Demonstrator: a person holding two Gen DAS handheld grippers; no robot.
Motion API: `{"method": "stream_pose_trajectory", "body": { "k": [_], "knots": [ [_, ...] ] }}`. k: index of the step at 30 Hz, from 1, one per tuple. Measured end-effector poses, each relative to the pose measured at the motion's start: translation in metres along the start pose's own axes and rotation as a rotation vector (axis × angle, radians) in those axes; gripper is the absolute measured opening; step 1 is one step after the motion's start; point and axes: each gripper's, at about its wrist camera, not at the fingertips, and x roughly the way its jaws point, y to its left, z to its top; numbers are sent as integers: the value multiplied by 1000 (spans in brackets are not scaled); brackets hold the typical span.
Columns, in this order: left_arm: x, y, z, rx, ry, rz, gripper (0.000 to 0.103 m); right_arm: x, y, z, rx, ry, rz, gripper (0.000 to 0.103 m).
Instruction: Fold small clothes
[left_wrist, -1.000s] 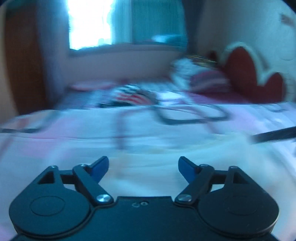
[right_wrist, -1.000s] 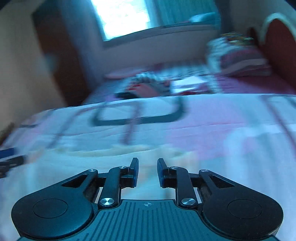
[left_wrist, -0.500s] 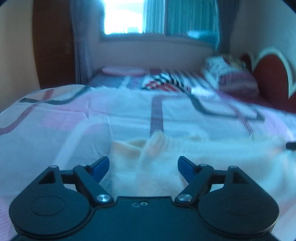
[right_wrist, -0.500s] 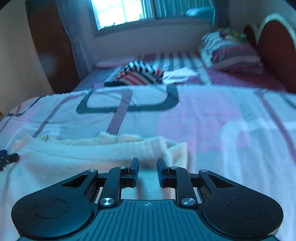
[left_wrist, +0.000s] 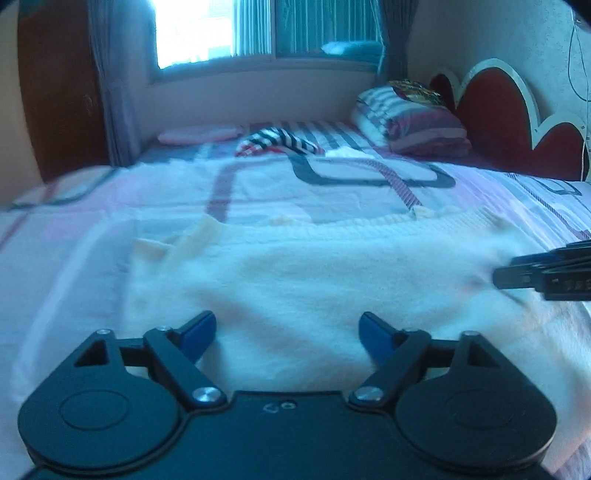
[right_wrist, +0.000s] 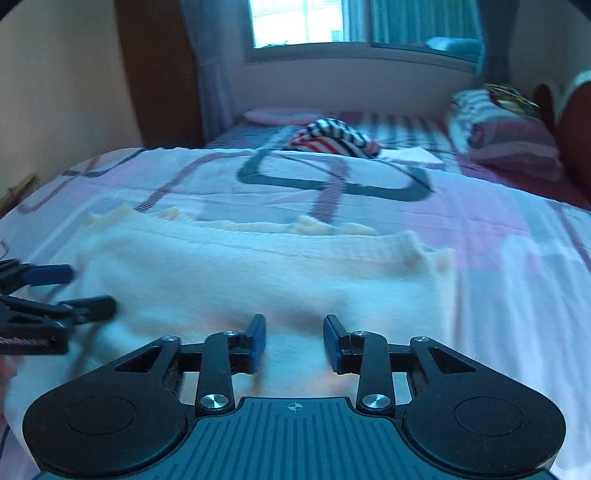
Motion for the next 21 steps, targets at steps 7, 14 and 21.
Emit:
{"method": "stream_pose_trajectory", "body": {
  "k": [7, 14, 21],
  "knots": [
    [-17, -27, -36, 63, 34, 14, 88, -36, 31, -41, -77, 42, 52, 34],
    [-54, -2, -50, -29, 9, 38, 86, -84, 17, -56, 66, -36, 27, 34],
    [-64, -36, -64, 3, 40, 6, 83, -82, 88, -90, 4, 25, 118, 34]
  ]
}}
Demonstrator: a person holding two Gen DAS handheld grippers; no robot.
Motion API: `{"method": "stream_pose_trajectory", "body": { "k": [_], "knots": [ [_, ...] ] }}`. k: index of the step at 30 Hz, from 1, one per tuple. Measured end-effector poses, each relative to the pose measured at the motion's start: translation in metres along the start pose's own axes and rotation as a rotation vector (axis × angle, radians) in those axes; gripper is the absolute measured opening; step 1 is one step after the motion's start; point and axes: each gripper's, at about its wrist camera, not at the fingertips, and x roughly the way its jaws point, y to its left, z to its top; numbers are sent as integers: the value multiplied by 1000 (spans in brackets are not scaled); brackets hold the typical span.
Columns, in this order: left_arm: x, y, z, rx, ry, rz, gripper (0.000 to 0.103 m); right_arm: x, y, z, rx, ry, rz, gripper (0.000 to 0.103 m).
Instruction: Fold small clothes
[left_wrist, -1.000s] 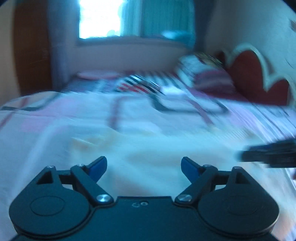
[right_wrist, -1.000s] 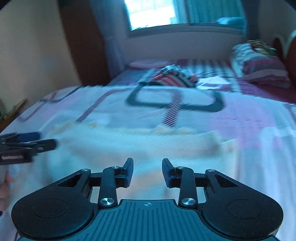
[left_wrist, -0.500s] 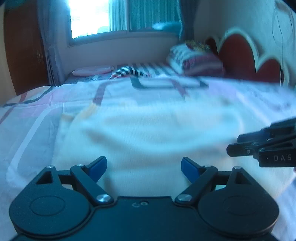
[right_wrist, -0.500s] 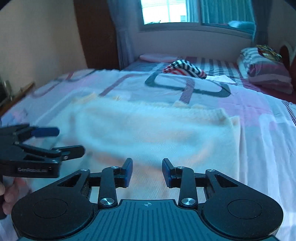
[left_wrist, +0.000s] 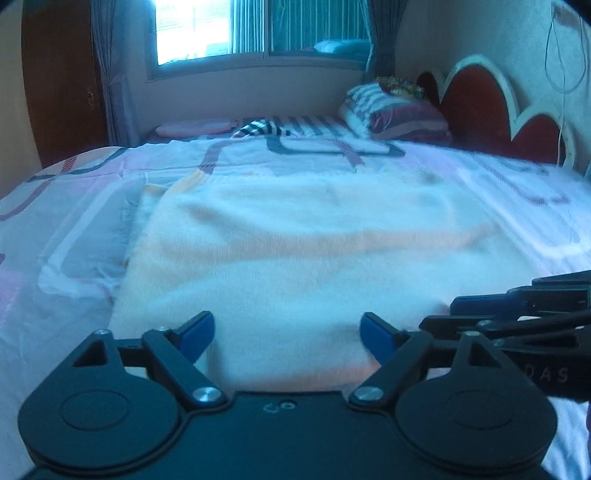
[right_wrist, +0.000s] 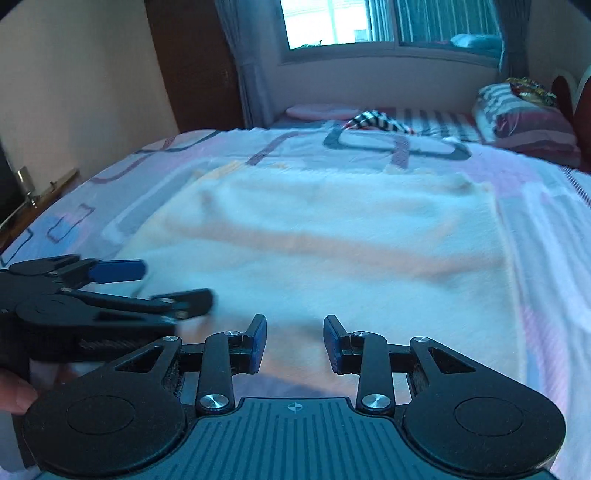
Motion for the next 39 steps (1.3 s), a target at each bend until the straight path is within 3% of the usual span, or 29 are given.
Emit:
{"method": "stream_pose_trajectory", "body": {
  "k": [4, 10, 14, 18, 21, 26, 29, 36, 39],
  "knots": [
    [-1, 21, -8, -50, 35, 65, 84, -8, -12, -6, 37, -5, -32, 34],
    [-13, 67, -23, -145, 59, 106, 87, -46, -84, -18, 189, -27, -208, 34],
    [-15, 68, -20, -155, 54, 109, 83, -52, -88, -17, 169, -14, -197, 34],
    [-14, 61, -19, -115, 62, 134, 82, -66, -78, -10, 149, -77, -194, 34],
    [-12, 65, -21, -142, 68, 132, 86, -49, -81, -15, 143, 11, -220, 33],
    [-13, 64, -22, -136, 69, 139, 86, -61, -79, -13, 128, -38, -206, 28],
    [-12, 65, -22, -151, 69, 141, 86, -49, -84, -16, 123, 23, -223, 27],
    [-17, 69, -22, -163, 71, 152, 86, -57, -84, -16, 109, -10, -217, 27],
    [-16, 71, -24, -171, 76, 153, 88, -50, -93, -22, 128, 19, -230, 27]
  ]
}}
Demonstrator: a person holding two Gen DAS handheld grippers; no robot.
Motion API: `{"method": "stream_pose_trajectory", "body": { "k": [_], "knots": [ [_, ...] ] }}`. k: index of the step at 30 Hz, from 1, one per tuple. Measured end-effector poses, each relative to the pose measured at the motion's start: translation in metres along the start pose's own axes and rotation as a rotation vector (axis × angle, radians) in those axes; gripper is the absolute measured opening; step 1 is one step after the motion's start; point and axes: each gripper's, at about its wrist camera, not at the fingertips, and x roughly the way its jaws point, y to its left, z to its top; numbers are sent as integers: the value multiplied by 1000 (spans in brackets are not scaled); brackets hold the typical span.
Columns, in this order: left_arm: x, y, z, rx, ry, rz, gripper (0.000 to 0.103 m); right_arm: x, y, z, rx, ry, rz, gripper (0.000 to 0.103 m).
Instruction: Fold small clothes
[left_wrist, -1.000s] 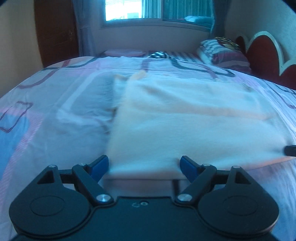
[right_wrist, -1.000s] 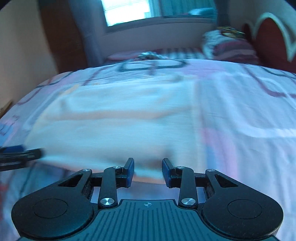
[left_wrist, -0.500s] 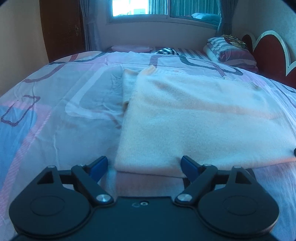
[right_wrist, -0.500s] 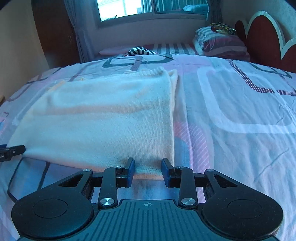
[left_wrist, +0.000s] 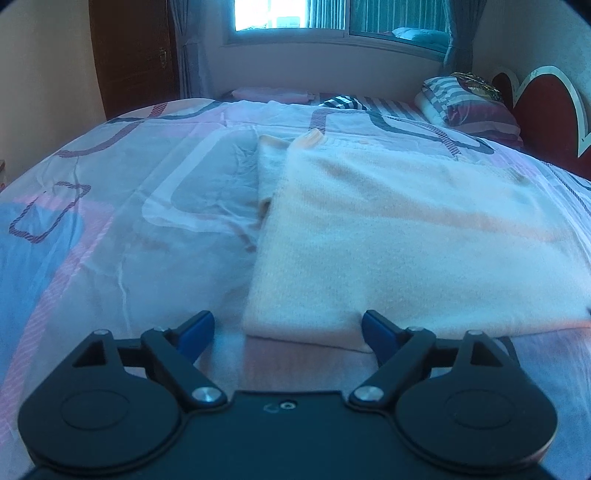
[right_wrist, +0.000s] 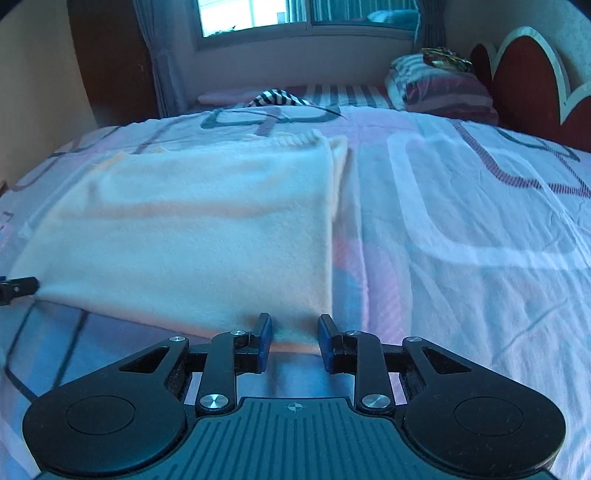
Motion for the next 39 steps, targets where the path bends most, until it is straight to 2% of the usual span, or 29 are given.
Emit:
{"method": "stream_pose_trajectory", "body": {
  "k": [10, 15, 21, 25, 27, 37, 39],
  "knots": [
    [0, 9, 1, -25, 17, 15, 91, 0, -4, 1, 14, 10, 6, 27],
    [-3, 24, -1, -86, 30, 17, 91, 0, -3, 1, 12, 20, 4, 27],
    [-6, 42, -1, -151, 46, 57, 89, 0, -2, 10, 15, 38, -3, 27],
    [-7, 50, -3, -149, 44, 79, 89, -6, 2, 12, 4, 7, -4, 27],
    [-6, 51, -4, -144, 43, 84, 90, 2, 2, 9, -3, 43, -30, 27],
    [-4, 48, 0, -125, 69, 101, 91, 3, -2, 12, 8, 65, -15, 27],
    [-10, 48, 1, -124, 76, 112, 82, -6, -1, 14, 24, 44, 6, 27]
  ]
}}
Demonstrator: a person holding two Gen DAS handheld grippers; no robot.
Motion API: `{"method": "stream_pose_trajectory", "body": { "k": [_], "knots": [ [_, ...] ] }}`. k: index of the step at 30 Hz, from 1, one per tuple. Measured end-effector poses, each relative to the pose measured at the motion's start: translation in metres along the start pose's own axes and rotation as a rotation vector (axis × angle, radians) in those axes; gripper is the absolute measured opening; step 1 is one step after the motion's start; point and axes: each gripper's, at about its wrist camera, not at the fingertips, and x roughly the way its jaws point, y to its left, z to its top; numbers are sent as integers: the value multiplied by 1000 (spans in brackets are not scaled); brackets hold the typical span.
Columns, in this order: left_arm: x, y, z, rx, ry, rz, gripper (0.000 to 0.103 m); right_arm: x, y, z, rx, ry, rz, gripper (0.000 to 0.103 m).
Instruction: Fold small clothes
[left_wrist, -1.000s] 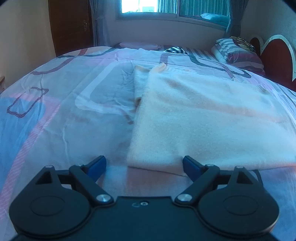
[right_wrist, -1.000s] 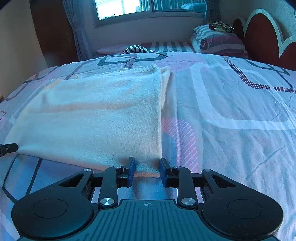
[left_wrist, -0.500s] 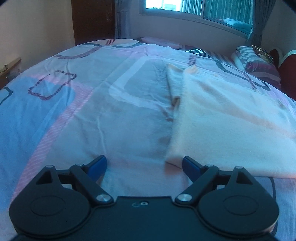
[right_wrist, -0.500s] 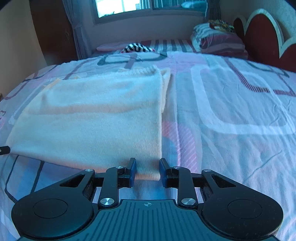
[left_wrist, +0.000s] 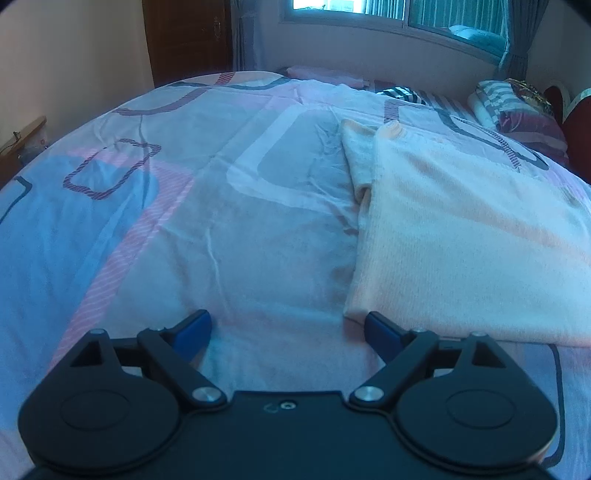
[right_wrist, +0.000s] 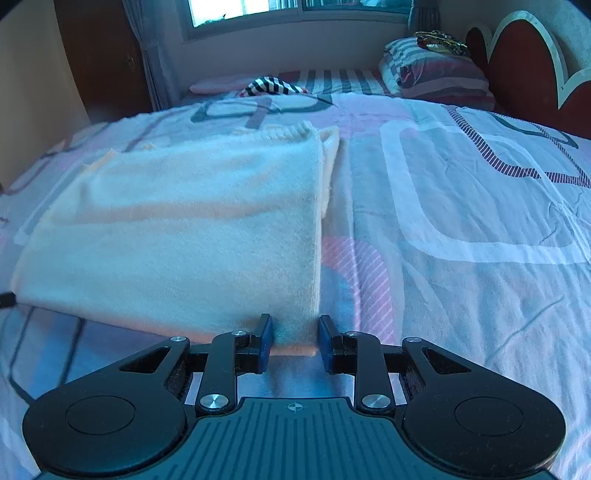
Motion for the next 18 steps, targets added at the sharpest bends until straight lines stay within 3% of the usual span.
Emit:
{"method": "stream_pose_trajectory", "body": {
  "k": [2, 5, 12, 14, 18],
  "knots": [
    [-8, 2, -1, -30, 0, -15, 71, -14, 4, 2, 2, -44, 34, 22],
    [-22, 4, -4, -107, -3, -116, 63, -33, 12, 6, -8, -99, 66, 7],
    [-21, -1, -26, -420, 61, -441, 59, -49, 37, 16, -15, -148, 130, 7],
    [-9, -2, -29, -474, 78, -460, 57, -47, 41, 16, -20, -139, 144, 7],
    [6, -1, -29, -592, 35, -493, 59, -39, 44, 16, -23, -124, 167, 7]
  ]
}}
